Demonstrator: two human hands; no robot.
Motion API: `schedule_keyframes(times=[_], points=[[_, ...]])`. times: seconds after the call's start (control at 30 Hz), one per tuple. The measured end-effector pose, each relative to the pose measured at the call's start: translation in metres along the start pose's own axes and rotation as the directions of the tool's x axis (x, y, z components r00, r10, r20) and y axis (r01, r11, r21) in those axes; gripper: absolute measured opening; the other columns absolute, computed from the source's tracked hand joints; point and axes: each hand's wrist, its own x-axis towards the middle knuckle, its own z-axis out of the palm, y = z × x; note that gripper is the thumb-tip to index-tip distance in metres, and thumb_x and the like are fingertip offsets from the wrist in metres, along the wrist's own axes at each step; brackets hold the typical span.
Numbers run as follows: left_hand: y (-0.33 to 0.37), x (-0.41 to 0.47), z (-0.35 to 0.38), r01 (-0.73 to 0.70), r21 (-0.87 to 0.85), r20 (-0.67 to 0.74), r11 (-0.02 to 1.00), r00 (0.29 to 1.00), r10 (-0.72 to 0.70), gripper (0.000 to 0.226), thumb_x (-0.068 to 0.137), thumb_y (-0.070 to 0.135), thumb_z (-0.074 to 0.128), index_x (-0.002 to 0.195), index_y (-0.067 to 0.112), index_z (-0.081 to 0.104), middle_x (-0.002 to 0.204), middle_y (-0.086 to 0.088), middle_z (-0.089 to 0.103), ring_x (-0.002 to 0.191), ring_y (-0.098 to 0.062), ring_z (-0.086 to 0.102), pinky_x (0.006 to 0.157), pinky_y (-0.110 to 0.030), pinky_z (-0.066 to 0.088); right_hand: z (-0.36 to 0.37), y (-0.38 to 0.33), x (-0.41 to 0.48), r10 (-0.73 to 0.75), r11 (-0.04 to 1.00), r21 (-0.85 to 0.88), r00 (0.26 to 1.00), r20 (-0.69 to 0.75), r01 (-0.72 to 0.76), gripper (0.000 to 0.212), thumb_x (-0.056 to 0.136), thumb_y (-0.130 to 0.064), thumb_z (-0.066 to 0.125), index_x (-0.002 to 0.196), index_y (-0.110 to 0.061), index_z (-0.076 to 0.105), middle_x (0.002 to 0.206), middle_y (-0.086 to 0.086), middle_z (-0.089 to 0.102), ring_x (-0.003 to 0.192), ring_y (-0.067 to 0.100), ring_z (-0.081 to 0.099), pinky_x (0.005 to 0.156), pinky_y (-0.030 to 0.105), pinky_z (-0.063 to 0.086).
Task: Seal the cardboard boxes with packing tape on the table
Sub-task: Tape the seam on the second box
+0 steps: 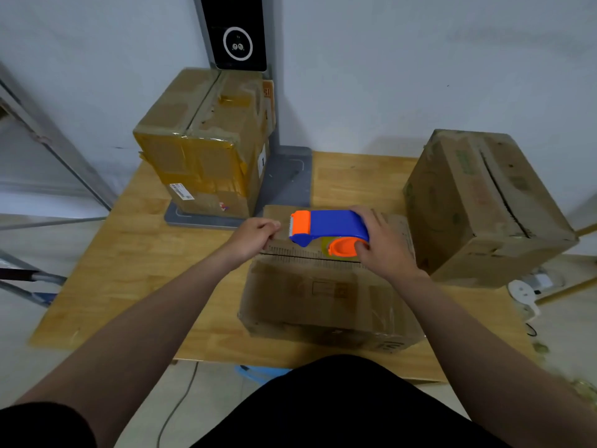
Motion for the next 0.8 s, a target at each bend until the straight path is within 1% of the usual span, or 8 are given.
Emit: schedule_keyframes(times=[0.1, 0.17, 0.3, 0.47, 0.6, 0.67, 0.73, 0.8], points=[[-0.022, 0.003, -0.027, 0.049, -0.024, -0.070, 0.999, 0.996, -0.051, 0.040, 0.108, 0.032, 0.045, 0.072, 0.017, 0.053, 0.065, -0.001, 0.048, 0.065, -0.018, 0.046, 0.071, -0.039, 0.039, -0.004, 0.013, -0.005, 0.058, 0.998, 0.015, 0.998, -0.037, -0.057, 0.068, 0.082, -0.004, 0.061, 0.143, -0.027, 0.041, 0.131, 0.002, 0.046, 0.112, 0.024, 0.052, 0.081, 0.030, 0.038], [-0.040, 0.003, -0.044, 0.076, -0.043, -0.066, 0.996, 0.995, -0.079, 0.039, 0.109, 0.031, 0.044, 0.074, 0.014, 0.052, 0.066, -0.003, 0.047, 0.065, -0.018, 0.044, 0.070, -0.038, 0.038, -0.007, 0.022, -0.009, 0.092, 0.995, -0.027, 0.995, -0.041, -0.093, 0.070, 0.082, -0.005, 0.061, 0.143, -0.030, 0.040, 0.132, -0.001, 0.046, 0.110, 0.025, 0.054, 0.078, 0.030, 0.039], [-0.076, 0.006, -0.048, 0.118, 0.016, -0.018, 0.993, 0.993, -0.117, 0.039, 0.109, 0.028, 0.044, 0.075, 0.012, 0.052, 0.067, -0.007, 0.048, 0.064, -0.020, 0.045, 0.065, -0.036, 0.037, 0.001, 0.016, -0.013, 0.079, 0.992, -0.095, 0.997, 0.006, -0.078, 0.072, 0.081, -0.011, 0.061, 0.144, -0.035, 0.037, 0.132, -0.003, 0.044, 0.109, 0.027, 0.056, 0.078, 0.043, 0.052], [-0.112, 0.017, -0.049, 0.153, -0.005, -0.018, 0.988, 0.988, -0.154, 0.041, 0.109, 0.028, 0.045, 0.071, 0.012, 0.049, 0.064, -0.005, 0.045, 0.059, -0.020, 0.043, 0.062, -0.035, 0.036, 0.017, 0.004, -0.008, 0.077, 0.988, -0.136, 0.997, 0.026, -0.073, 0.068, 0.083, -0.012, 0.065, 0.143, -0.031, 0.040, 0.127, -0.002, 0.047, 0.103, 0.023, 0.056, 0.073, 0.033, 0.044], [-0.135, 0.025, -0.050, 0.166, 0.026, -0.027, 0.986, 0.986, -0.165, 0.041, 0.108, 0.031, 0.047, 0.071, 0.014, 0.047, 0.064, -0.004, 0.045, 0.062, -0.022, 0.046, 0.063, -0.035, 0.038, 0.029, -0.006, -0.002, 0.057, 0.991, -0.123, 0.998, 0.036, -0.052, 0.067, 0.083, -0.015, 0.066, 0.141, -0.034, 0.039, 0.127, -0.004, 0.046, 0.104, 0.022, 0.057, 0.077, 0.044, 0.054], [-0.144, 0.029, -0.048, 0.176, 0.025, -0.025, 0.984, 0.984, -0.175, 0.040, 0.108, 0.032, 0.047, 0.072, 0.014, 0.048, 0.065, -0.004, 0.046, 0.061, -0.021, 0.046, 0.063, -0.035, 0.038, 0.033, -0.011, -0.002, 0.032, 0.990, -0.139, 0.999, 0.024, -0.029, 0.064, 0.085, -0.017, 0.066, 0.141, -0.032, 0.040, 0.126, -0.004, 0.047, 0.102, 0.017, 0.056, 0.073, 0.036, 0.052], [-0.151, 0.033, -0.047, 0.181, 0.013, -0.025, 0.983, 0.983, -0.180, 0.038, 0.108, 0.032, 0.047, 0.075, 0.014, 0.050, 0.067, -0.005, 0.048, 0.061, -0.021, 0.047, 0.062, -0.034, 0.039, 0.036, -0.016, -0.003, 0.026, 0.988, -0.156, 1.000, 0.002, -0.025, 0.061, 0.086, -0.018, 0.068, 0.141, -0.029, 0.043, 0.125, -0.004, 0.049, 0.100, 0.011, 0.051, 0.070, 0.027, 0.044], [-0.157, 0.037, -0.045, 0.170, 0.003, -0.027, 0.985, 0.985, -0.170, 0.037, 0.108, 0.033, 0.047, 0.076, 0.013, 0.050, 0.070, -0.006, 0.048, 0.063, -0.022, 0.049, 0.063, -0.035, 0.040, 0.040, -0.018, -0.005, 0.024, 0.987, -0.159, 1.000, 0.002, -0.024, 0.062, 0.084, -0.018, 0.070, 0.140, -0.026, 0.045, 0.125, -0.002, 0.049, 0.102, 0.013, 0.053, 0.070, 0.027, 0.045]])
